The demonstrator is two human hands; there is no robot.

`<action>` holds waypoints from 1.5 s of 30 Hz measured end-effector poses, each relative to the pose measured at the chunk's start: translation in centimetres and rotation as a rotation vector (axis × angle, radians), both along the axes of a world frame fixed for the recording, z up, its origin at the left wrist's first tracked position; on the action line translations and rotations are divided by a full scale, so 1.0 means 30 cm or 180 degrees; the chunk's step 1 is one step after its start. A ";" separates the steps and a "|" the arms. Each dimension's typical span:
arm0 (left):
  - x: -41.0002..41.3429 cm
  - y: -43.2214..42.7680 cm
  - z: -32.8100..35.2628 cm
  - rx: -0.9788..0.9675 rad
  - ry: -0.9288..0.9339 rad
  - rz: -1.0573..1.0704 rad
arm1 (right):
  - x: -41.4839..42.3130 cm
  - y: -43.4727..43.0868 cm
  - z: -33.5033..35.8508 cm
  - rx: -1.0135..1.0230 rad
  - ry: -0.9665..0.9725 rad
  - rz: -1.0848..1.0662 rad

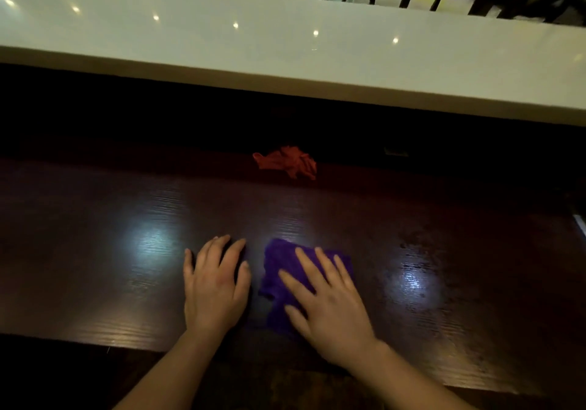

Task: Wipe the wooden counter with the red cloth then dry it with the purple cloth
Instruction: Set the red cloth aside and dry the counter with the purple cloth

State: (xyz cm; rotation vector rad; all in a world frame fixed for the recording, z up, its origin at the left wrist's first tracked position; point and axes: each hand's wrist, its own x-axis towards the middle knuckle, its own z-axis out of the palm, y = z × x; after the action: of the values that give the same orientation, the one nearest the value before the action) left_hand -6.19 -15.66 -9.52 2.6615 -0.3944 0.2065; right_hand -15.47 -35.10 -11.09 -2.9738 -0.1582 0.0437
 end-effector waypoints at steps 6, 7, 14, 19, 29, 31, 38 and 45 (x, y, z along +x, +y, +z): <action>0.005 -0.007 0.003 0.0529 0.0242 -0.0247 | 0.045 -0.373 0.059 -0.0385 0.0259 -0.1293; 0.005 -0.010 0.000 0.0646 0.0296 -0.0261 | 0.103 -0.372 0.071 -0.0296 0.0326 -0.1626; -0.018 -0.046 0.003 0.1317 0.0188 -0.0489 | -0.093 -0.045 0.029 -0.0063 0.0036 -0.0837; -0.132 -0.159 0.024 0.1081 0.0260 -0.0857 | -0.413 -0.330 0.032 -0.0434 0.0199 -0.0935; -0.221 -0.343 -0.040 0.1120 0.0379 -0.0898 | -0.338 -0.216 0.031 -0.0293 0.0180 -0.1055; -0.219 -0.331 -0.046 0.1087 0.0398 -0.0864 | -0.421 -0.338 0.028 -0.0341 0.0223 -0.0879; -0.210 -0.353 -0.041 0.1128 0.0425 -0.0820 | -0.381 -0.773 0.100 -0.0262 0.0514 -0.3438; -0.214 -0.349 -0.028 0.1116 0.0455 -0.0784 | -0.368 -0.443 0.056 -0.0358 0.0284 -0.1392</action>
State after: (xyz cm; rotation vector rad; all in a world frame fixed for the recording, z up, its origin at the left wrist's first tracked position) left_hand -12.61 -26.14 -10.36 2.9067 -0.7654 -0.1419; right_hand -26.51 -48.38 -9.41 -3.0355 0.5197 0.1343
